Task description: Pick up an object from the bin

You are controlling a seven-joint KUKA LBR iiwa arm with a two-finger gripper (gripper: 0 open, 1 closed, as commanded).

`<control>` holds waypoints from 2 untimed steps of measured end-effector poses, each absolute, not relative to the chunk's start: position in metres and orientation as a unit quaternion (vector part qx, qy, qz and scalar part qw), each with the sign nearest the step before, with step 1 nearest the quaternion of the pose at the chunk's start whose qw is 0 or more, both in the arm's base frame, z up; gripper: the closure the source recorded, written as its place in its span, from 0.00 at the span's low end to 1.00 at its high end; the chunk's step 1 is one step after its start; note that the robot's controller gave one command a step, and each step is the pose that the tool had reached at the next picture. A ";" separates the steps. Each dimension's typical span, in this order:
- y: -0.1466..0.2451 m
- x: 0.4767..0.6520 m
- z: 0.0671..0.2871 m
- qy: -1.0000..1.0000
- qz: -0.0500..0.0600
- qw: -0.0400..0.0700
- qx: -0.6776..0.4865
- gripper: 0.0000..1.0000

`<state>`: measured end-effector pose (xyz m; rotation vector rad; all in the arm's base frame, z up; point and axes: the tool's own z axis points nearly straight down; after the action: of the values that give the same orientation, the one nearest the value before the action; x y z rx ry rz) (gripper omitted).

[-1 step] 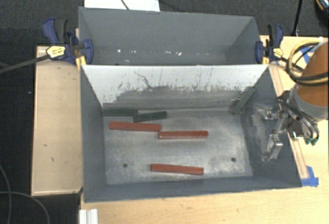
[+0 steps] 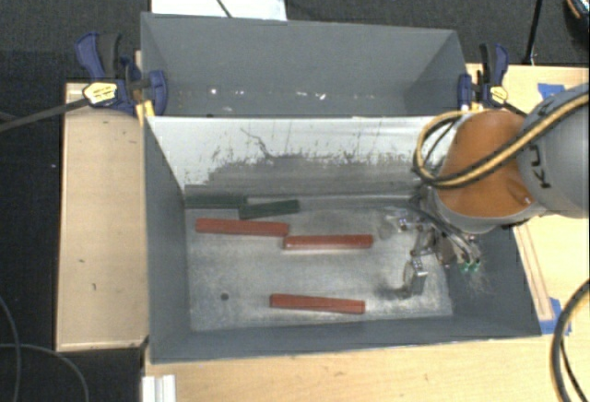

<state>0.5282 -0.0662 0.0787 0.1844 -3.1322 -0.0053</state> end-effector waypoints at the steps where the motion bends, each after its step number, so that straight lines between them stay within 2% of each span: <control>1: -0.023 0.591 0.071 -0.997 -0.001 -0.004 0.077 0.00; 2: -0.026 0.588 0.071 -0.997 0.000 -0.002 0.077 1.00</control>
Offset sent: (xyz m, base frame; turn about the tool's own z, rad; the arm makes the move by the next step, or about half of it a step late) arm 0.0590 0.0395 -0.0087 -0.0306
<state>0.5881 -0.0265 0.0707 0.2430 -3.1355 0.0003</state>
